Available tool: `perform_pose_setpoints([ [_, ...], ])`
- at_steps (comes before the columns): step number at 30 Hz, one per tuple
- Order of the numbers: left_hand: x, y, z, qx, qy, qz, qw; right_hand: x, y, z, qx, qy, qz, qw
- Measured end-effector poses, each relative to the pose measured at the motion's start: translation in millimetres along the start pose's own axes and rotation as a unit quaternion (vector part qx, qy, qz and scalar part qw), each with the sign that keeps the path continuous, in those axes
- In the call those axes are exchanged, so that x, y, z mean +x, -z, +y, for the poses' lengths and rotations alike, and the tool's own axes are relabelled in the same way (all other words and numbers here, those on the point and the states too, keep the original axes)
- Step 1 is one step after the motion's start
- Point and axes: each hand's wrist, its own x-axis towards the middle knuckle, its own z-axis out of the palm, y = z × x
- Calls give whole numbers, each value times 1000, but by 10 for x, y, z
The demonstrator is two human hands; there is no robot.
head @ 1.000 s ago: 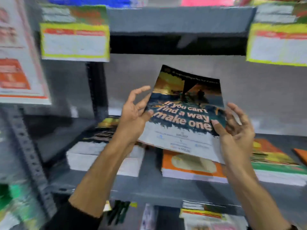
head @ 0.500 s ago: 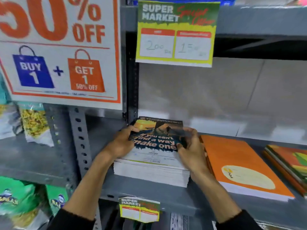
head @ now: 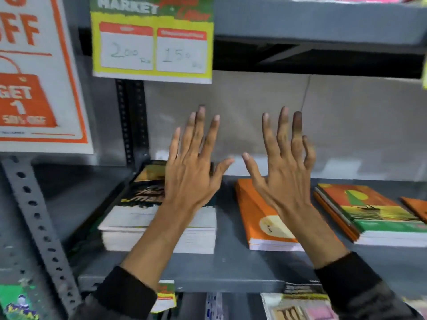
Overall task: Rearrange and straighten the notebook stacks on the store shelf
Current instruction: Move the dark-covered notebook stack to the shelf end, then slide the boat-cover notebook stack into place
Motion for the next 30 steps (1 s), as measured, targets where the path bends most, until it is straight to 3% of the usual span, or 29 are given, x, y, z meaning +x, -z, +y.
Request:
perform_pose_setpoints([
  [4, 242, -330, 646, -3, 17, 33, 999, -14, 253, 680, -78, -20, 11, 997],
  [13, 544, -1035, 2676, -130, -21, 1, 991, -533, 1063, 2602, -134, -118, -19, 984],
  [18, 438, -1448, 4032, -206, -15, -89, 975, -929, 1436, 3713, -148, -192, -43, 969],
  [22, 240, -1727, 4898, -192, 5, -200, 961, -1269, 1636, 4454, -126, -276, -108, 947],
  [27, 32, -1893, 5438, -184, 60, -322, 927, -1665, 1665, 4902, -59, -405, -246, 879],
  [30, -14, -1909, 5562, -229, 69, -327, 914, -1810, 1600, 4899, -5, -431, -245, 869],
])
